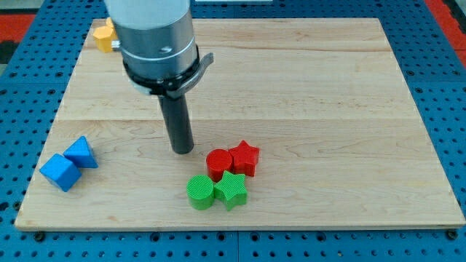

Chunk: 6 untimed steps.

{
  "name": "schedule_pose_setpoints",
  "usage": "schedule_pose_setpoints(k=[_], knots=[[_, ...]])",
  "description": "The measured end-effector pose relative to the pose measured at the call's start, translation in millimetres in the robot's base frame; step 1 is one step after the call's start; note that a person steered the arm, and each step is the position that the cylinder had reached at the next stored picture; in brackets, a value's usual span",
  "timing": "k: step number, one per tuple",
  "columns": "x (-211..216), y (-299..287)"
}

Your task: Put your hand vertically above the blue triangle

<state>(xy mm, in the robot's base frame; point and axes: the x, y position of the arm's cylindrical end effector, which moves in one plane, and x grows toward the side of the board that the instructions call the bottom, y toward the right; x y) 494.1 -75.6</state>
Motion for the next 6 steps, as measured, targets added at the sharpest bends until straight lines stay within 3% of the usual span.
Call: schedule_pose_setpoints(k=[2, 4, 6], knots=[[-10, 0], [-66, -87], [-27, -176]])
